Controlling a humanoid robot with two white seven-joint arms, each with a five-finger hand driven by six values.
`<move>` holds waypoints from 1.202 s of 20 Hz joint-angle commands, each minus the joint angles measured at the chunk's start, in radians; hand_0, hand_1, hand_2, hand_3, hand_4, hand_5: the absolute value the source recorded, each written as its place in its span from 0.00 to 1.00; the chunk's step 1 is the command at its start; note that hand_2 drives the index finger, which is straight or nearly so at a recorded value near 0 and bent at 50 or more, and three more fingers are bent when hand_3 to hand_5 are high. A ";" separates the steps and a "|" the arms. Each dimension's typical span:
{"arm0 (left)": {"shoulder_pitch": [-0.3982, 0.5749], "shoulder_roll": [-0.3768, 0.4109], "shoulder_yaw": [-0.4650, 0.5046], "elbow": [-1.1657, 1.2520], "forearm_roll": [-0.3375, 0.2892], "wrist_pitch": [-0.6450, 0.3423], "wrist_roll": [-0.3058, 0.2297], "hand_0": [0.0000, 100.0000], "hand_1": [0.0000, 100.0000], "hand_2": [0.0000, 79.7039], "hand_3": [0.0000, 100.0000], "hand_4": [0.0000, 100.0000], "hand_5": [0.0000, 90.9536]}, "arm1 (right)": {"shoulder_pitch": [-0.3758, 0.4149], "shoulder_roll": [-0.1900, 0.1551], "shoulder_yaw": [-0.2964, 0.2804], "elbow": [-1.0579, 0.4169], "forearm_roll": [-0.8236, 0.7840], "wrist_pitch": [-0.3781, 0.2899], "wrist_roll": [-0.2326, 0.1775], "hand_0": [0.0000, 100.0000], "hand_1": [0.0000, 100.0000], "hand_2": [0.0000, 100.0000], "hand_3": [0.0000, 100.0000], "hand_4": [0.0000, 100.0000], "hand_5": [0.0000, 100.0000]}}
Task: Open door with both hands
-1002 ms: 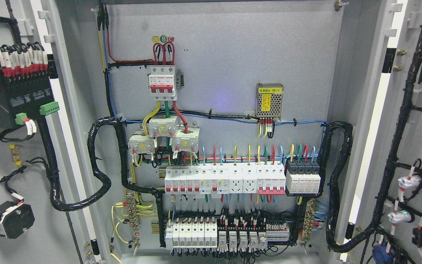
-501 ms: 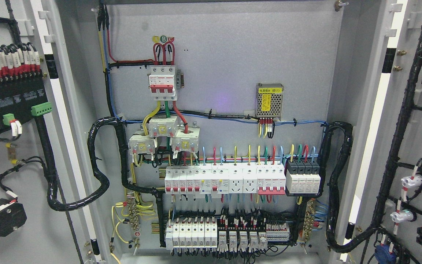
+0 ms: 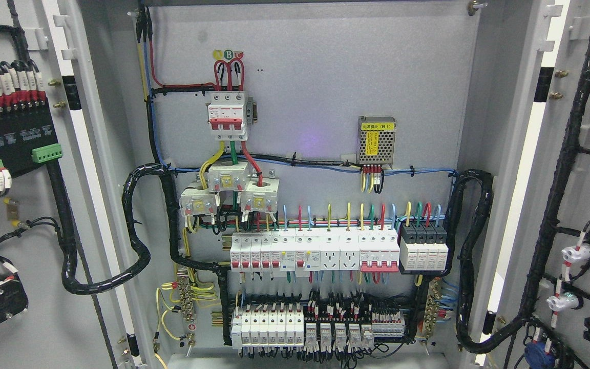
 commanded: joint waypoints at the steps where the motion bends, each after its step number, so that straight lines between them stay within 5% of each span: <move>1: -0.033 0.046 0.049 0.090 0.004 0.045 -0.005 0.00 0.00 0.00 0.00 0.03 0.00 | 0.071 -0.060 0.001 -0.026 -0.009 0.000 0.027 0.00 0.00 0.00 0.00 0.00 0.00; 10: -0.052 0.048 0.102 0.139 0.000 0.155 -0.006 0.00 0.00 0.00 0.00 0.03 0.00 | 0.068 -0.123 0.003 0.006 -0.032 0.000 0.028 0.00 0.00 0.00 0.00 0.00 0.00; 24: -0.159 0.106 0.109 0.277 -0.009 0.303 -0.006 0.00 0.00 0.00 0.00 0.03 0.00 | 0.054 -0.126 -0.019 0.068 -0.038 0.000 0.028 0.00 0.00 0.00 0.00 0.00 0.00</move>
